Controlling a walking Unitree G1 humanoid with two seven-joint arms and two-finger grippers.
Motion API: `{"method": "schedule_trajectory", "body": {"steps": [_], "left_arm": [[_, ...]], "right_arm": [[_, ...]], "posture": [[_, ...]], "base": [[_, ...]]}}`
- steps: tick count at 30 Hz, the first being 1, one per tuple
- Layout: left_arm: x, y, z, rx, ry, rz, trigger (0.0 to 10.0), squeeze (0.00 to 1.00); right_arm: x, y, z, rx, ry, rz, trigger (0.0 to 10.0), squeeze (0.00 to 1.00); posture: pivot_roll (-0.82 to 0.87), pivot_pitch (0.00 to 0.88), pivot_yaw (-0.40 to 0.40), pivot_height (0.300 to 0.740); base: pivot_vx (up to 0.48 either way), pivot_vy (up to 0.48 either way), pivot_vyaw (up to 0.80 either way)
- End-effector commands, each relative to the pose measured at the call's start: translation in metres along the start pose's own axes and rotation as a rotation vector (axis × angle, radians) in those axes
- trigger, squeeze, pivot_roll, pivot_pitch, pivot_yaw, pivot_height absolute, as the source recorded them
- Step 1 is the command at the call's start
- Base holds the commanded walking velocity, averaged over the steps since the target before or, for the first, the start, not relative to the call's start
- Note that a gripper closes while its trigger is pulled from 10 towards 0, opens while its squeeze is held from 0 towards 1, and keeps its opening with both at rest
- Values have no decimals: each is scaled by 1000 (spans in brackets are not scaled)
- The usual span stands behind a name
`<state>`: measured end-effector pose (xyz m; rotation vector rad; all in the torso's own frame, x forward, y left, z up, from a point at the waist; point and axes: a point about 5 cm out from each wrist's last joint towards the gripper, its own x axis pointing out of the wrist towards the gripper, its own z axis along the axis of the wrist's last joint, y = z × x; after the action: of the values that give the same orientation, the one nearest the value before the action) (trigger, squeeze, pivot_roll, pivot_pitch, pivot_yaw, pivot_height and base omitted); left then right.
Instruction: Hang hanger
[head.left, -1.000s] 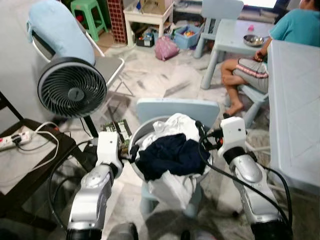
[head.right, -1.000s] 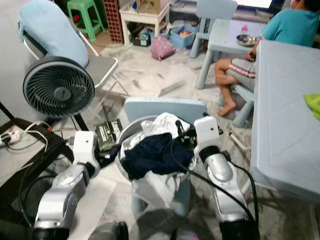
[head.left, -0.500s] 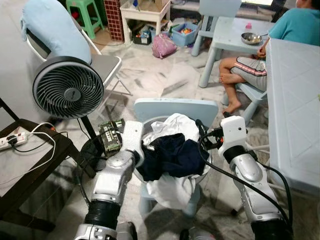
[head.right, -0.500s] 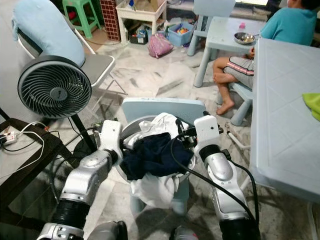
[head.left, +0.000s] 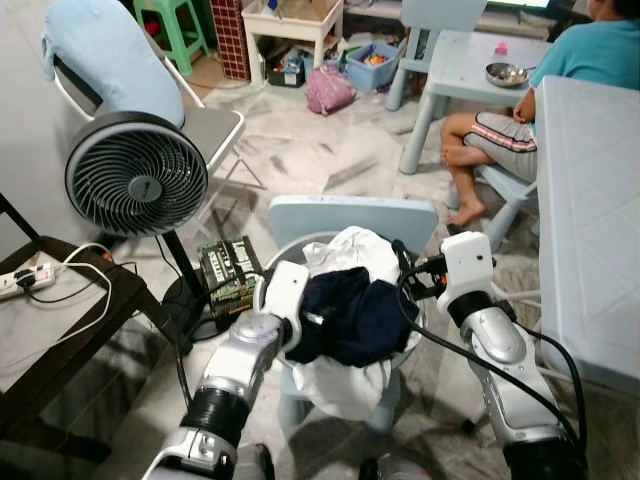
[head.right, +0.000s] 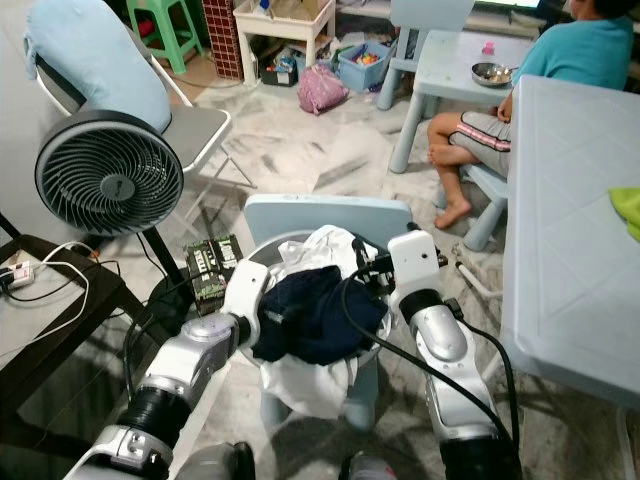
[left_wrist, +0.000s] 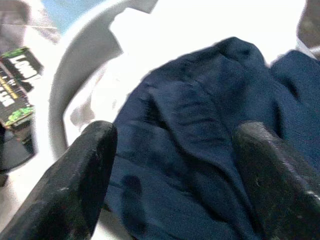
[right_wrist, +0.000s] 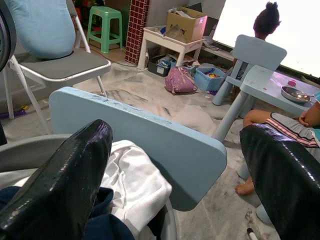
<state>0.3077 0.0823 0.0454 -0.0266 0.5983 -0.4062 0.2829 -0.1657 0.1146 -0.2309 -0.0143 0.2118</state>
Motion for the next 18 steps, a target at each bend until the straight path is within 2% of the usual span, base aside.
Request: {"method": "schedule_trajectory", "body": {"steps": [1, 2, 3, 4, 5, 6, 9, 11, 18], "left_arm": [[1, 3, -2, -11, 7, 16, 0, 0], [2, 6, -3, -17, 13, 33, 2314, 0], [2, 7, -3, -41, 17, 37, 10000, 0], [3, 6, -3, -103, 17, 42, 10000, 0], [3, 6, -3, -103, 17, 42, 10000, 0], [4, 5, -2, -160, 13, 39, 10000, 0], [6, 2, -2, -229, 18, 24, 10000, 0], [9, 2, -4, -214, 30, 20, 10000, 0], [16, 0, -7, -339, 62, -14, 10000, 0]], "right_arm": [[0, 0, 5, -7, -17, 8, 10000, 0], [0, 0, 5, -8, -17, 8, 10000, 0], [0, 0, 5, -8, -17, 7, 10000, 0], [0, 0, 5, -7, -17, 7, 10000, 0], [0, 0, 5, -7, -17, 7, 10000, 0], [0, 0, 5, -7, -17, 6, 10000, 0], [1, 2, 5, -7, -18, 10, 10000, 0], [3, 4, 6, -6, -22, 16, 10000, 0], [1, -2, 8, -18, -26, 4, 10000, 0]], "posture": [[-37, 76, 6, 740], [-38, 77, 7, 740], [-37, 77, 8, 740], [-37, 77, 8, 740], [-37, 77, 8, 740], [-37, 77, 8, 740], [-37, 77, 8, 740], [-27, 72, 3, 740], [-45, 71, 8, 740]], "base": [[0, 0, 0], [0, 0, 0], [0, 0, 0], [0, 0, 0], [0, 0, 0], [0, 0, 0], [0, 0, 0], [0, 0, 0], [0, 0, 0]]}}
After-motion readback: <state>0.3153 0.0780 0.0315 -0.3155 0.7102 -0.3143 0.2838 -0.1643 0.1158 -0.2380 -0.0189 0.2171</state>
